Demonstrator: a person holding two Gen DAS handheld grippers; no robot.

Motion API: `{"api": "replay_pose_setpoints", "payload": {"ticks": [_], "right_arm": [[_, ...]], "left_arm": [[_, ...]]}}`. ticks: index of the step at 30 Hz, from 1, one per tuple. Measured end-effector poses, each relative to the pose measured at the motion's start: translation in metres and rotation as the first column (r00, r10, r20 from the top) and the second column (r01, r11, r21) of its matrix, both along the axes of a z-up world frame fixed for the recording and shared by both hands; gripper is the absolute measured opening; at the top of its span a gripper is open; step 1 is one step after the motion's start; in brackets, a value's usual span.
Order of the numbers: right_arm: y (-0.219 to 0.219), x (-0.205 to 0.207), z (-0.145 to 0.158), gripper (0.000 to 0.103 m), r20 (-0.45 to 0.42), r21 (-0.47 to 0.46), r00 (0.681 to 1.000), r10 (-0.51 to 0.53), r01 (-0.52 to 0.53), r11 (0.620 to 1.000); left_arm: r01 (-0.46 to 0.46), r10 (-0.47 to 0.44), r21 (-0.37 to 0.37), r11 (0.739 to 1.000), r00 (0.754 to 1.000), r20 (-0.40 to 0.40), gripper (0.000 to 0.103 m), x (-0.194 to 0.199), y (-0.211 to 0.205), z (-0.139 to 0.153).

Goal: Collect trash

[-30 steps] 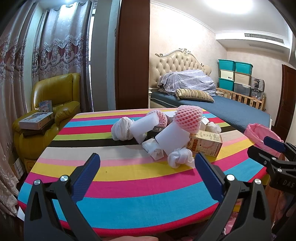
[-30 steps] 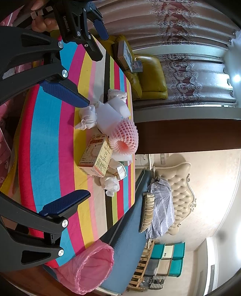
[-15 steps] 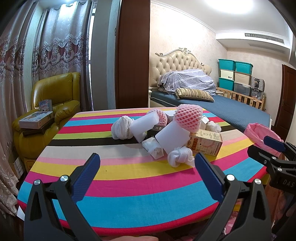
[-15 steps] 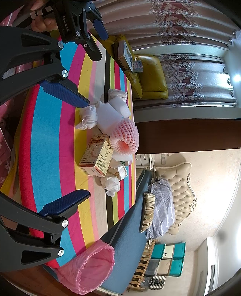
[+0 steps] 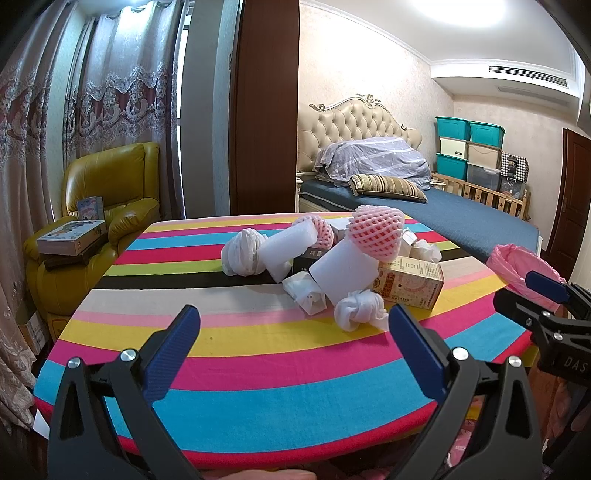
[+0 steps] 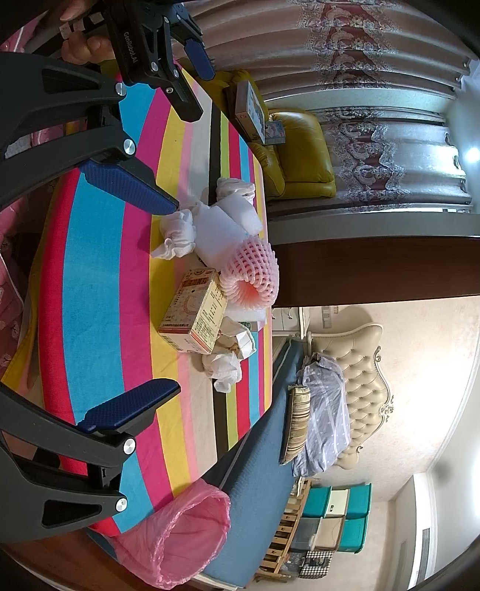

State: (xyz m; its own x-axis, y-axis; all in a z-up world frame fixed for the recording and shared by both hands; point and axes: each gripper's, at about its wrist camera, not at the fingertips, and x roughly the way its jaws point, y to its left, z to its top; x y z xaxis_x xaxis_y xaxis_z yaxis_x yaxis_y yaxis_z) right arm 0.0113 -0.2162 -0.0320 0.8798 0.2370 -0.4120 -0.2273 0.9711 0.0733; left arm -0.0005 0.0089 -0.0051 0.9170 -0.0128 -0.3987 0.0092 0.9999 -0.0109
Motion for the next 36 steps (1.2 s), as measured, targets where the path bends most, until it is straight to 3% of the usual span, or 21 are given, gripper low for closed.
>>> {"api": "replay_pose_setpoints", "payload": {"ticks": [19, 23, 27, 36], "right_arm": [[-0.008, 0.014, -0.011, 0.085, -0.045, 0.006, 0.999, -0.027, 0.027, 1.000], [-0.007, 0.032, -0.019, 0.085, -0.063, -0.018, 0.998, -0.033, 0.032, 0.999], [-0.008, 0.054, -0.028, 0.085, -0.104, -0.016, 0.994, -0.026, 0.025, 1.000], [-0.029, 0.090, -0.043, 0.085, -0.143, -0.002, 0.988, -0.065, 0.065, 0.998]], "left_arm": [[0.024, -0.024, -0.015, 1.000, 1.000, -0.012, 0.099, -0.002, -0.001, -0.003], [0.071, -0.073, -0.041, 0.997, 0.995, -0.061, 0.099, 0.006, -0.002, -0.010], [0.055, -0.055, -0.004, 0.998, 0.993, -0.103, 0.099, 0.018, -0.005, -0.015], [0.149, -0.147, -0.012, 0.989, 0.962, -0.228, 0.098, 0.087, -0.025, -0.035]]}}
